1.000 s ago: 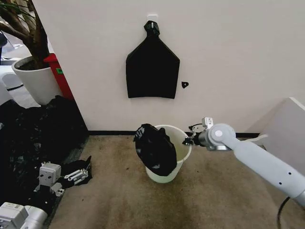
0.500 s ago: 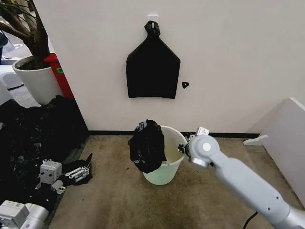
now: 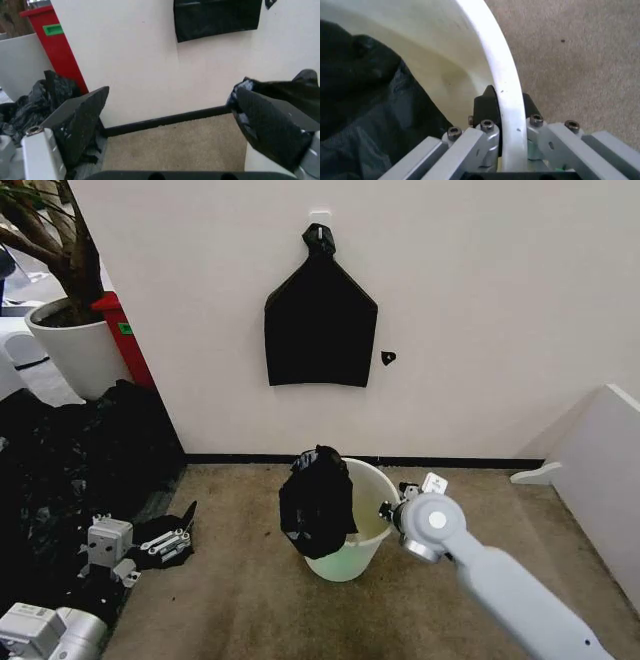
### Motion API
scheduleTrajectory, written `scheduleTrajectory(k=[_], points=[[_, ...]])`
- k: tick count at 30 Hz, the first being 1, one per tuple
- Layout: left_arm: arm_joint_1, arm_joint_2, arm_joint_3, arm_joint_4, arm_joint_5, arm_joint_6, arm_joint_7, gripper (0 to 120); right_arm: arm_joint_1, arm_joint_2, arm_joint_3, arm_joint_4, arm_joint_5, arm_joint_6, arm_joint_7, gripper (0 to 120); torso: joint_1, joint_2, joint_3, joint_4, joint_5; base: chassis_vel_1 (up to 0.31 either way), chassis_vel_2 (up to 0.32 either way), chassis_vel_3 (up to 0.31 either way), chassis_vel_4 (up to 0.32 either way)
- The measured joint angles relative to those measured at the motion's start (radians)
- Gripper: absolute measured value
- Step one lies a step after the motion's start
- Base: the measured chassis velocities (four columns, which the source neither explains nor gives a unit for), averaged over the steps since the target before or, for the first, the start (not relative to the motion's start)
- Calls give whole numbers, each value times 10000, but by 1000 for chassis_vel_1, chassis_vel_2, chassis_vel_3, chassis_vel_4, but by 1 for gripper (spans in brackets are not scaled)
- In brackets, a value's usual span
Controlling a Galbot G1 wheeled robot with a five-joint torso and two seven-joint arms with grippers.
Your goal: Place the garbage bag over the trash bin.
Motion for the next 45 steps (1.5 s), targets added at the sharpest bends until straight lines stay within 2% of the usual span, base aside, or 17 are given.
scheduleTrajectory(k=[5, 8, 11, 12, 15, 17, 19, 23, 26, 27, 29, 30, 31, 32, 33, 37, 45], points=[[36, -1, -41, 0, 3, -4, 11, 100, 31, 95, 2, -29, -105, -33, 29, 0, 0, 0, 0, 1, 0, 0, 0, 0, 0], [46, -8, -44, 0, 10, -6, 33, 100, 106, 93, 21, -25, -71, -45, 48, 10, 0, 0, 0, 1, 0, 0, 0, 0, 0], [60, -9, -53, 0, 14, -16, 47, 100, 68, 3, 53, -29, 25, -86, 87, 25, 0, 0, 0, 1, 1, 0, 0, 0, 0], [60, -9, -53, 0, 14, -16, 47, 100, 68, 3, 53, -29, 25, -86, 87, 25, 0, 0, 0, 1, 1, 0, 0, 0, 0], [70, -8, -77, 0, 15, -44, 48, 100, -22, -88, 80, 67, 48, -126, 86, 34, 0, 0, 0, 0, 1, 0, 0, 0, 0], [72, -16, -87, 0, 16, -68, 48, 100, -73, -254, 161, 249, 69, -156, 83, 46, 0, 0, 0, 1, 1, 0, 0, 0, 0], [72, -26, -87, 0, 17, -75, 48, 100, -91, -363, 221, 354, 73, -179, 72, 49, 0, 0, 0, 1, 1, 0, 0, 0, 0], [56, -55, -85, 0, 19, -84, 48, 100, -204, -845, 564, 821, -7, -338, -121, 66, 0, 0, 0, 2, 2, 0, 0, 0, 0], [45, -54, -77, 0, 19, -86, 52, 100, -657, -1549, 1215, 1432, -549, -720, -1641, 78, 0, 0, 0, 2, 1, 0, 0, 0, 0], [46, -36, -77, 0, 19, -87, 52, 100, -931, -1894, 1453, 1695, -919, -808, -2728, 83, 0, 0, 0, -1, 2, 0, 0, 0, 0], [46, -32, -76, 0, 19, -88, 53, 100, -1025, -2013, 1524, 1781, -1051, -831, -3102, 84, 0, 0, 0, -1, 3, 0, 0, 0, 0], [48, -18, -77, 0, 20, -89, 53, 100, -1357, -2424, 1736, 2040, -1546, -924, -4625, 91, 0, 1, -1, -4, 1, 0, 0, 0, 0], [49, -16, -77, 0, 19, -88, 53, 100, -1393, -2455, 1751, 2069, -1607, -938, -4809, 93, 0, 1, 0, -4, 1, 0, 0, 0, 0], [53, -4, -77, -1, 19, -88, 55, 100, -1587, -2671, 1788, 2199, -1962, -1014, -6001, 98, 0, 1, -1, -4, 0, 0, 0, 0, 0], [55, -5, -77, 0, 19, -88, 58, 100, -1615, -2695, 1766, 2223, -2028, -1092, -6398, 99, 0, 1, -1, -4, 1, 0, 0, 0, 0], [55, -11, -65, 0, 31, -89, 59, 100, -1570, -2602, 1652, 2220, -1943, -1208, -6643, 100, 0, 1, 0, -1, 1, 0, 0, 0, 0], [180, -151, -92, 0, 153, -108, 104, 100, -782, -1255, 1164, 1193, -650, -1687, -6765, 100, 1, 0, 1, 2, 1, 0, 0, 0, 0]])
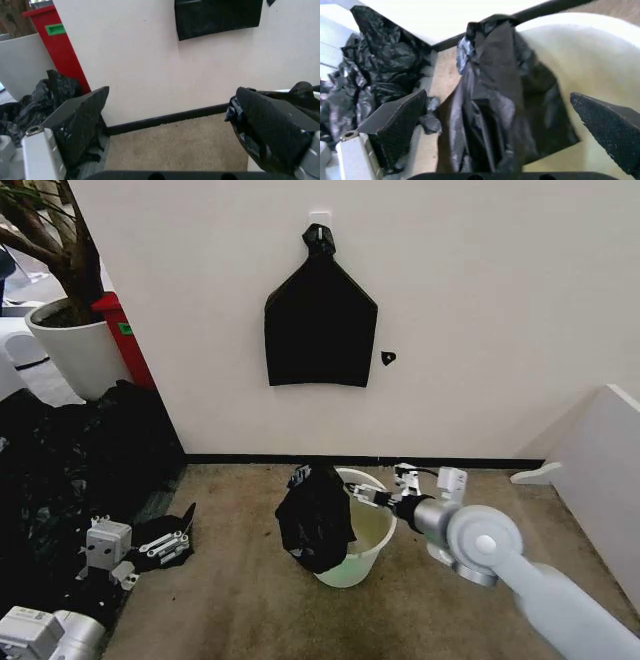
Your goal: Place the garbage bag over the trash bin.
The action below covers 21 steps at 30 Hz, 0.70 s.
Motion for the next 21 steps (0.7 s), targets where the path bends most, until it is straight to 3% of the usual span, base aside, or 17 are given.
scheduleTrajectory(k=[7, 12, 21], points=[[1, -23, -1, 0, 23, -8, 23, 100, 184, 669, -155, -1032, 122, -160, -46, 100, 0, 0, 0, -1, 0, 0, 0, 0, 0], [-5, 3, -19, 0, 23, -10, 28, 100, 180, 894, -213, -1363, 115, -178, -48, 86, 0, 0, 0, -1, 0, 0, 0, 0, 0], [-61, 68, -17, 0, 2, -9, 32, 100, 191, 1183, -283, -1694, 167, -211, -77, 50, 0, 0, 0, -2, -1, 0, 0, 0, 0]])
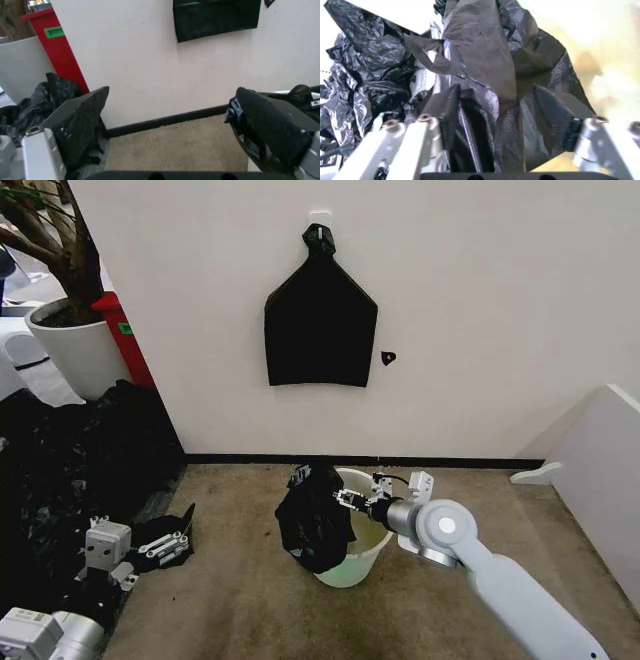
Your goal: Place the garbage bag over the trash bin.
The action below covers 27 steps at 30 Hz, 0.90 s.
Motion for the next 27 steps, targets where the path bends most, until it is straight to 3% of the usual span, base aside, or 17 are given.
scheduleTrajectory(k=[13, 21, 27], points=[[-88, 48, 164, 0, 62, 0, 26, 100, 98, 200, -183, -206, -227, 187, 172, 1, 0, 0, 0, 0, 0, 0, 0, 0, 0], [-170, 238, 312, 0, 76, 20, 28, 100, 34, 168, -224, -63, -422, 265, 248, 0, 0, 0, 0, 1, 1, 0, 0, 0, 0], [-688, 1314, 1044, 375, -103, 285, -347, 100, -19, -154, -157, 616, -679, 467, 483, 0, 0, 0, 0, -1, 1, 0, 0, 0, 0]])
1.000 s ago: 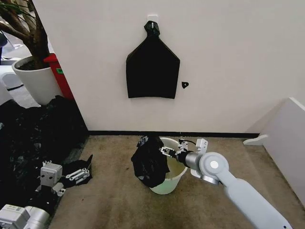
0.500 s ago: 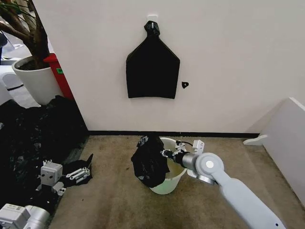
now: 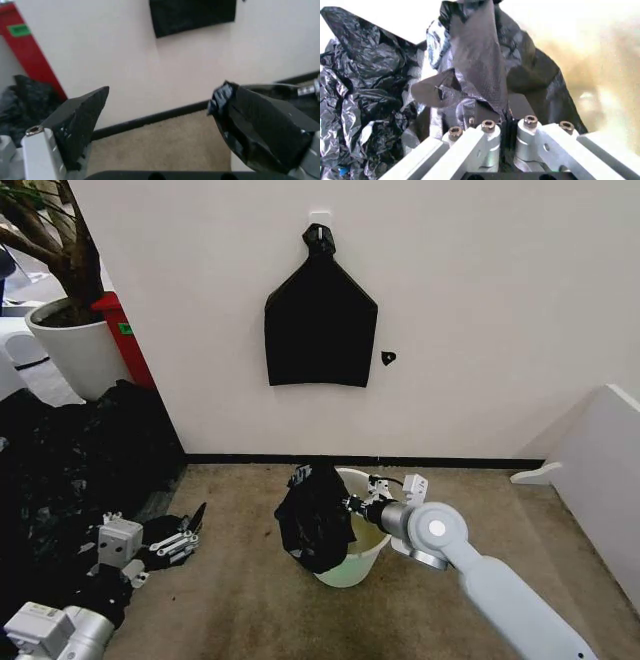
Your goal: Place the garbage bag over the trash bin.
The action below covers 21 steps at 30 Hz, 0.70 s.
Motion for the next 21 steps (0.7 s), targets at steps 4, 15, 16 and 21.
scheduleTrajectory(k=[4, 15, 16, 21], points=[[-450, 813, 569, 496, -205, 116, -291, 100, -25, -141, 9, 357, -124, 35, 114, 0, 0, 0, 0, 0, -1, 0, 0, 0, 0], [-3107, 3028, 3957, 1440, -2614, 1246, -2365, 100, -64, 51, -129, 327, -467, 43, 141, 0, 0, 0, 1, 1, -1, 0, 0, 0, 0], [-3107, 3028, 3957, 1440, -2614, 1246, -2365, 100, -64, 51, -129, 327, -467, 43, 141, 0, 0, 0, 1, 1, -1, 0, 0, 0, 0], [-4692, 3140, 4763, 1851, -3593, 1698, -2795, 100, 106, 205, -176, 129, -645, 25, 57, 0, 0, 0, 1, 0, 0, 0, 0, 0, 0]])
